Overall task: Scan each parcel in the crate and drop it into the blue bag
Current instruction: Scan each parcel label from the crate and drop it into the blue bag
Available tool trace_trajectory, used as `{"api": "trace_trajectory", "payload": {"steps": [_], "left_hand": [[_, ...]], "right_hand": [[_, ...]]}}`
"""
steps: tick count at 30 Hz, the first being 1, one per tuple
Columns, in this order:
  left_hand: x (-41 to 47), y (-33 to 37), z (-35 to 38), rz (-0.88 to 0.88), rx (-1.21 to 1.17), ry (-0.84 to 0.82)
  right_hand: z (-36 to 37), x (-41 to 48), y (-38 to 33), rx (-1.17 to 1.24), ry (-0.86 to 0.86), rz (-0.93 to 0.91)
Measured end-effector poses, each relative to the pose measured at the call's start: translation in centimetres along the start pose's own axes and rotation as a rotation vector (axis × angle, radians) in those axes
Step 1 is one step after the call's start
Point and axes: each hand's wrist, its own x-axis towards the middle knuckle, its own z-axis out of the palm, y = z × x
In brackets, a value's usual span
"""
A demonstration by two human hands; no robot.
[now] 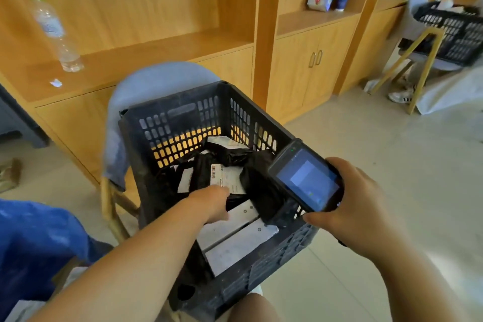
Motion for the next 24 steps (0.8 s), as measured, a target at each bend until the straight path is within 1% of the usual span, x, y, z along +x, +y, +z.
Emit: {"api": "trace_trajectory", "payload": {"steps": [3,6,10,15,17,21,24], "left_hand": [[1.7,0.6,1.4,0.037,0.192,-0.197],[2.6,1.4,2.8,0.085,0.291,-0.272],[3.3,2.0,4.1,0.081,0.292,-0.297],[3.7,1.6,3.5,0.066,0.249,-0.332],[3.6,1.6,3.6,0.039,0.273,-0.325],[3.8,1.5,4.4,0.032,0.400,-0.278],[3.8,1.2,3.4,0.024,0.343,-0.220]], "right_hand": [[0.4,0.7,0.8,-0.047,-0.012,0.010],[0.7,1.3,1.1,-0.094,-0.012,0.019],[1.3,1.6,1.3,-0.083,-0.046,0.023],[1.6,1.4,1.7,-0.076,-0.075,0.042],[1.7,1.2,1.9,-0.070,-0.074,0.047],[1.8,1.0,2.0,-0.063,-0.062,0.049],[1.7,0.8,2.0,-0.048,-0.055,0.051]]}}
